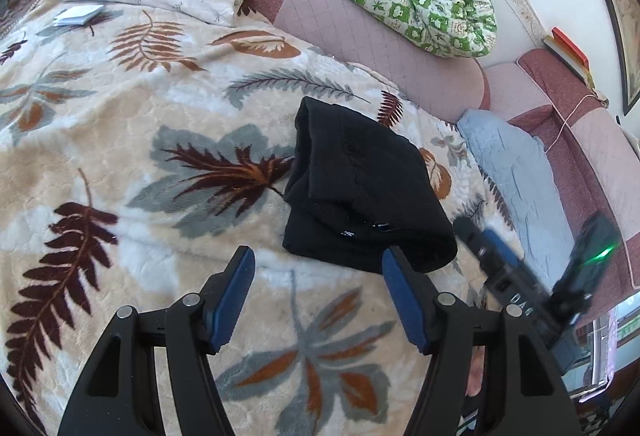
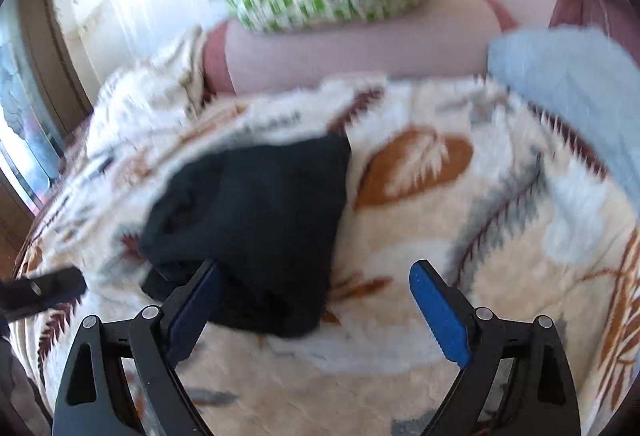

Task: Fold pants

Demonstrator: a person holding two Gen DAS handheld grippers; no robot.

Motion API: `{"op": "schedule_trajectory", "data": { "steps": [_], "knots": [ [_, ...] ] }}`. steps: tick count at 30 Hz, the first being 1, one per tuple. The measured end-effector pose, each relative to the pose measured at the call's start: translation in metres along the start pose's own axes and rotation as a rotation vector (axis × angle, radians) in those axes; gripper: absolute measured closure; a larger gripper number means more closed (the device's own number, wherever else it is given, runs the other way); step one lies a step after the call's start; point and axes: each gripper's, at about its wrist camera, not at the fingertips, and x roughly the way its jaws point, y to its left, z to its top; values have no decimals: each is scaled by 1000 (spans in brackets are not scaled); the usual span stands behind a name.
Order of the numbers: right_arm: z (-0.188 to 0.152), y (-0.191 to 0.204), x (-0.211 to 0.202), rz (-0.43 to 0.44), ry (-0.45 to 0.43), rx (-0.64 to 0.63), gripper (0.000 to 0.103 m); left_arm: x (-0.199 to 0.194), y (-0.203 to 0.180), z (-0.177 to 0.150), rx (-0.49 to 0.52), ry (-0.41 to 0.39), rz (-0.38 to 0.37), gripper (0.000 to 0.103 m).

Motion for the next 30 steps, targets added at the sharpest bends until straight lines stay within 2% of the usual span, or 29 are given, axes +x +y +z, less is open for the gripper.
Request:
{"op": "schedule_trajectory", "data": {
  "steps": [2, 5, 9, 10, 11, 13, 15, 18, 20, 22, 23, 24, 25, 28, 30],
  "knots": [
    [8, 22, -2, 20, -27, -56, 6, -6, 1, -4, -5, -9, -2, 37],
    [12, 53, 12, 10, -7, -143, 6, -13, 2, -9, -21, -15, -11, 37],
    [-12, 77, 58, -140, 162, -276, 6, -22, -1, -16, 7, -25, 6, 37],
    [-21, 81, 63, -177, 167, -324, 5, -23, -3, -18, 22, -28, 11, 37],
    [-29, 85, 60, -200, 137, -382, 5, -25, -5, -19, 33, -31, 15, 37],
    [-33, 87, 48, -187, 117, -434, 5, -28, -8, -22, 52, -40, 25, 37],
    [-25, 81, 26, -134, 97, -414, 5, -31, -11, -24, 67, -54, 38, 37],
    [-11, 60, -23, -45, 24, -315, 5, -41, -19, -30, 110, -103, 88, 37],
    [-8, 44, -52, -4, -16, -248, 4, -53, -33, -38, 180, -196, 199, 37],
    [-14, 32, -72, 8, -57, -195, 2, -70, -50, -50, 257, -334, 309, 37],
    [-18, 26, -78, 3, -75, -171, 2, -78, -56, -56, 278, -394, 339, 28],
    [-23, 22, -83, -6, -87, -152, 2, -86, -62, -62, 291, -449, 355, 11],
    [-29, 17, -85, -18, -90, -125, 1, -95, -67, -67, 301, -499, 355, 0],
    [-39, 1, -76, -14, -27, -31, 1, -115, -80, -73, 318, -596, 329, 0],
    [-41, -6, -67, -2, 8, 8, 1, -117, -84, -68, 313, -567, 326, 0]
  ]
}}
